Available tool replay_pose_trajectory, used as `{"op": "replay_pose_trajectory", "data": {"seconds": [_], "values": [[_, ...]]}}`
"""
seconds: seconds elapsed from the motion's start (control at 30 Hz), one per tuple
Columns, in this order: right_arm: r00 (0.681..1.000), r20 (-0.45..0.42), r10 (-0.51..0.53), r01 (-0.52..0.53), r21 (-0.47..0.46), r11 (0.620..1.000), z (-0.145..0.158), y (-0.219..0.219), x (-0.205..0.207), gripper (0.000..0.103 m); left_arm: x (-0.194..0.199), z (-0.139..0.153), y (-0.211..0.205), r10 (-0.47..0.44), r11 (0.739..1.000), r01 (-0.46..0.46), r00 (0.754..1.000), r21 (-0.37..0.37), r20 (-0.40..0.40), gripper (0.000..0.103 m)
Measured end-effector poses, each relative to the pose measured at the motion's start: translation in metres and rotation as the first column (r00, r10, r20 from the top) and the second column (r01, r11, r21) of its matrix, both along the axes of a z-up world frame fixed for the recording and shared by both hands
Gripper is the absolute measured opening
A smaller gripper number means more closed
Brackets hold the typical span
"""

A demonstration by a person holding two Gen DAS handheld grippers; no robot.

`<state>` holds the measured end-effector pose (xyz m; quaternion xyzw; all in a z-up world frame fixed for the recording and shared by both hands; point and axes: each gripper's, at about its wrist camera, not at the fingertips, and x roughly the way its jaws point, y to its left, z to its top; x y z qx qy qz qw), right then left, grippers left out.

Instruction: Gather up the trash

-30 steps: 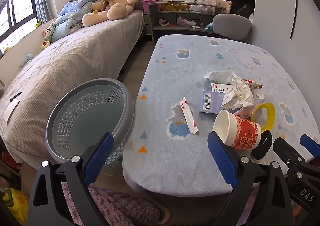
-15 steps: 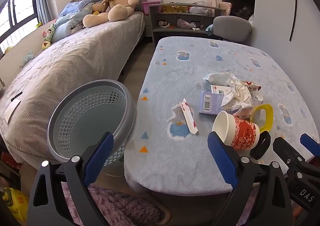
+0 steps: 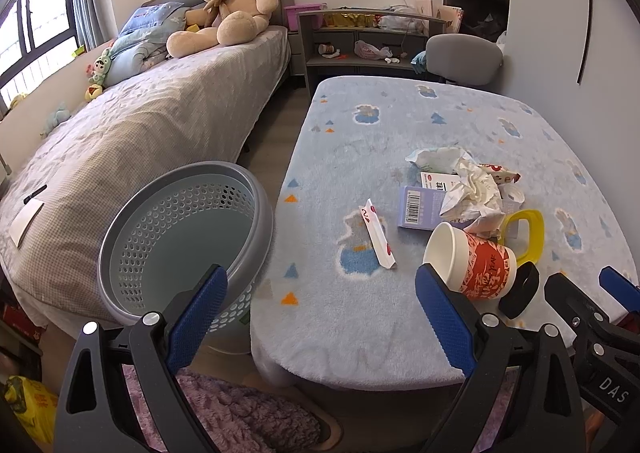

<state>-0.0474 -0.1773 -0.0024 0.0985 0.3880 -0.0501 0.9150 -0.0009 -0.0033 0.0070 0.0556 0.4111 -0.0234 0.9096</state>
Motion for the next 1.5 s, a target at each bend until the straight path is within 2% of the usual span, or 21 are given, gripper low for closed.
{"op": "replay_pose_trajectory", "data": {"seconds": [1.5], "values": [[1.0,-0.005,-0.013,0.013,-0.007,1.0,-0.0032,-0.005,-0.0003,0.097,-0.007,-0.0026,-0.0043,-0.004,1.0,0.004,1.0,0.015,0.01,0.091]]}}
